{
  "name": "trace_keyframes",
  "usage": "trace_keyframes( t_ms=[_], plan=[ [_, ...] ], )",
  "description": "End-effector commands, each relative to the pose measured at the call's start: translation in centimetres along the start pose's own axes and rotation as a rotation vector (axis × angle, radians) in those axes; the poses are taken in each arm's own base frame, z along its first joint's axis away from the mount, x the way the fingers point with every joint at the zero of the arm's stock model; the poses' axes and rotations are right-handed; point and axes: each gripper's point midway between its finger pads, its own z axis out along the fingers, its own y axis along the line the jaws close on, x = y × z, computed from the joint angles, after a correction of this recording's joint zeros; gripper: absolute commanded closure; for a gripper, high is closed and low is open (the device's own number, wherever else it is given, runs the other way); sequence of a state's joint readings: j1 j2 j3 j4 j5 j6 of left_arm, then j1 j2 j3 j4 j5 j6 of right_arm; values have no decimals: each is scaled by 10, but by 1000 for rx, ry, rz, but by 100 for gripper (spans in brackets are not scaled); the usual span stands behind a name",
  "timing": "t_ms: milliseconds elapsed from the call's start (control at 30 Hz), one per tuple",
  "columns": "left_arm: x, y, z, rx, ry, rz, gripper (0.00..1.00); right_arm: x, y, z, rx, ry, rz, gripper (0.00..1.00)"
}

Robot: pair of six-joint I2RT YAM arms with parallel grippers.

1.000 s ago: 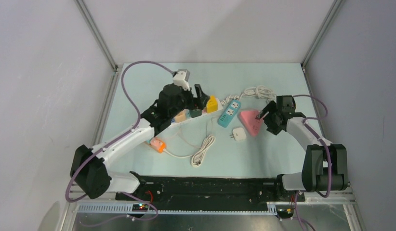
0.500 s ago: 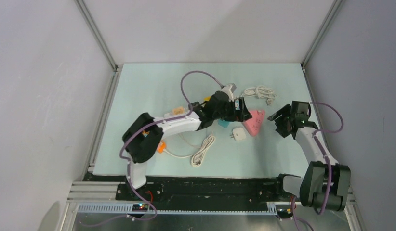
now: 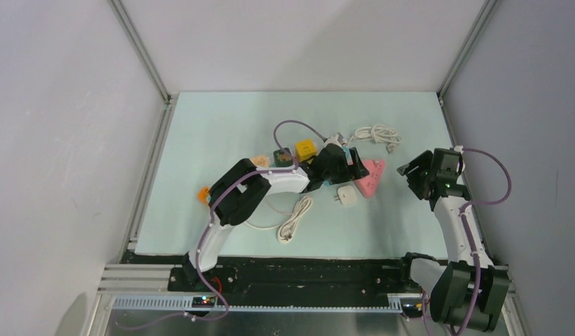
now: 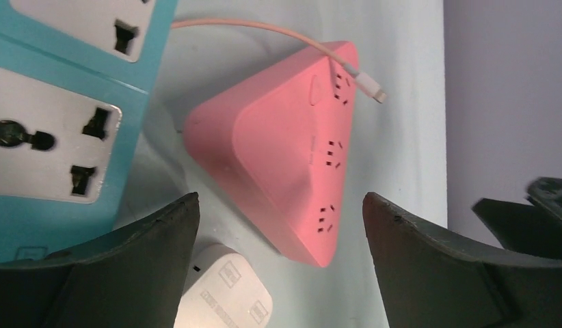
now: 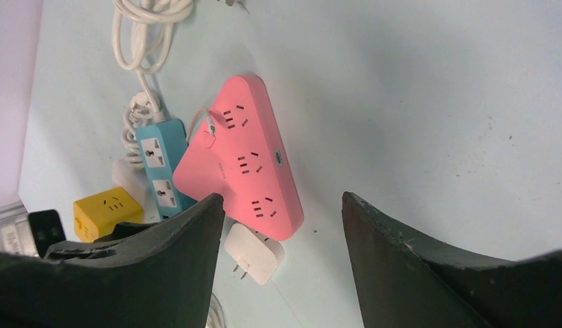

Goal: Insert the plug
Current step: Pick up the plug from the center of the board.

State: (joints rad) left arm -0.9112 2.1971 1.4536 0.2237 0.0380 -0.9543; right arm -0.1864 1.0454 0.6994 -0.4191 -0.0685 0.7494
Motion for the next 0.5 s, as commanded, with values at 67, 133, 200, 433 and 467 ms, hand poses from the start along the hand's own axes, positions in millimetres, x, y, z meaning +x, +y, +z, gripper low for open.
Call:
trace_keyframes(
  t_ms=[67,133,200,433,467],
  plan=[
    [-23,-25,14,43,-94,-145,9,-9,-5,-11,0,-45,-19,31],
    [-22,-27,20,50,-91,-167,10,-9,-4,-12,-4,-40,-17,31],
    [-21,-26,28,51,-85,-192,12,-9,-4,-13,-6,-41,-19,31],
    [-1,-21,40,65,-7,-292,21,-12,-2,-17,-22,-53,-21,31],
    [1,-19,41,64,-4,-298,21,-13,-1,-17,-27,-55,-18,31]
  ],
)
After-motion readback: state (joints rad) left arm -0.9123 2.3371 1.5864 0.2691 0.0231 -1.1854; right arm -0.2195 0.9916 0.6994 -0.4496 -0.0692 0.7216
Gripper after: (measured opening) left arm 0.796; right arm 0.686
